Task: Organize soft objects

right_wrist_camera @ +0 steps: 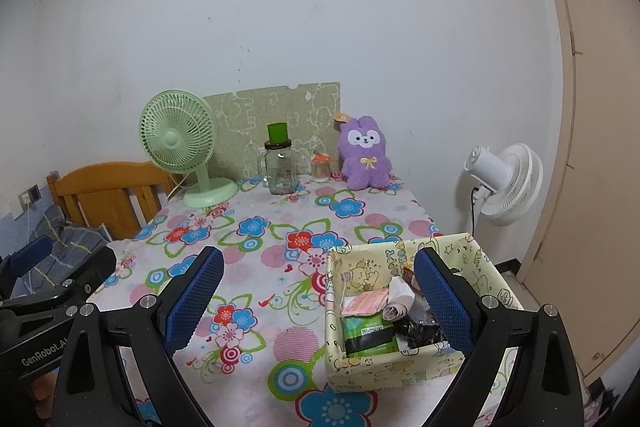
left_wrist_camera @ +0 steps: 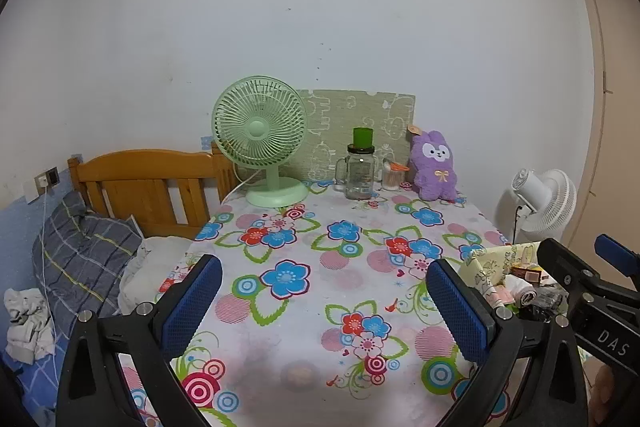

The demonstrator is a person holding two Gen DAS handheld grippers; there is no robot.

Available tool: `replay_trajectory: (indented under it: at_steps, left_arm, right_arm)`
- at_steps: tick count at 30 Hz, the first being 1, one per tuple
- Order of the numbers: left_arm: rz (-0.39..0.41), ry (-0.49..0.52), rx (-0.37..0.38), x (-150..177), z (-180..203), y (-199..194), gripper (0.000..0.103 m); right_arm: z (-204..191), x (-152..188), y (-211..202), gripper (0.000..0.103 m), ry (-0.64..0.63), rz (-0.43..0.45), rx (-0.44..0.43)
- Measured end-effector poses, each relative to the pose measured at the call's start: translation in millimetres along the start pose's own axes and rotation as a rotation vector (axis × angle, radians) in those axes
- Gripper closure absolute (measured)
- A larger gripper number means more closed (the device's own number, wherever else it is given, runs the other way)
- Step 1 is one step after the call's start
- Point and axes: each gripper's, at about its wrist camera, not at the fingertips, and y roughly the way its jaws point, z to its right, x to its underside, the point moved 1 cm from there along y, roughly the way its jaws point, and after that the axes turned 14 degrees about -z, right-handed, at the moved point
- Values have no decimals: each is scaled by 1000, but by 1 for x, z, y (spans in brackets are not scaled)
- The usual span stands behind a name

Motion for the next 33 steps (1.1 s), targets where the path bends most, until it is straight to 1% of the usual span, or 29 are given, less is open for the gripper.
replay_trajectory:
  at_steps: [18,33]
  left_arm:
    - [-6,24,16,1,6,0,0]
    - [-9,21,29,2,9,-1,0]
  right_arm:
    - [0,0,0,5,-1,3,-2]
    - [2,-2,0,5,1,1,-9]
